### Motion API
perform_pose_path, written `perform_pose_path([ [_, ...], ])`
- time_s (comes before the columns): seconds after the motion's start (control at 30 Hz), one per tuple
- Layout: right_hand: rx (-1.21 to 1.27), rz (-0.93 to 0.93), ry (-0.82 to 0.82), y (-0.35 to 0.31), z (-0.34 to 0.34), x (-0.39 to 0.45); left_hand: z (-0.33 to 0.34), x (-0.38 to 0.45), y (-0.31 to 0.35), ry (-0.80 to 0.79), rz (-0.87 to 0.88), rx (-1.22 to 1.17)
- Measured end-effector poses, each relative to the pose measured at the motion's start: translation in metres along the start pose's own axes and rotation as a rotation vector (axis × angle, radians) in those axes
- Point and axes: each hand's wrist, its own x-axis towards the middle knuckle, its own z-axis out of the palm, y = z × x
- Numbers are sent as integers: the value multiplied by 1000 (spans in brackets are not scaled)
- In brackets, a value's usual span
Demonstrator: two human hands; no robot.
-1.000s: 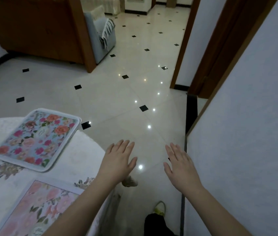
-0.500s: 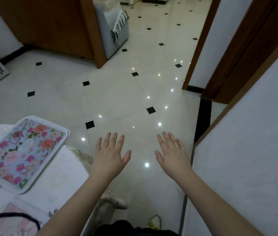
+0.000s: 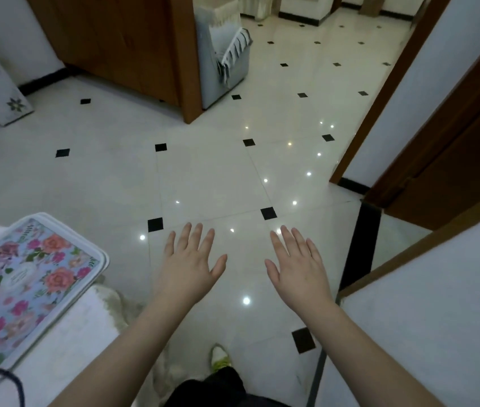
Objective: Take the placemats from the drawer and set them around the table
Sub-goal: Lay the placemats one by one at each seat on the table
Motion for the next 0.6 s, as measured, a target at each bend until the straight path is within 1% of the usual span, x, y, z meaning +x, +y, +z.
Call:
perform_pose_path([
  [0.23, -39, -64, 5, 2, 1, 67, -1, 65, -31, 18, -89, -75],
  [0.47, 12, -188, -12, -30, 9, 126, -9, 96, -70, 76, -148, -91],
  [0.6, 50, -292, -9, -54, 13, 165, -7, 104, -92, 45, -235, -57],
])
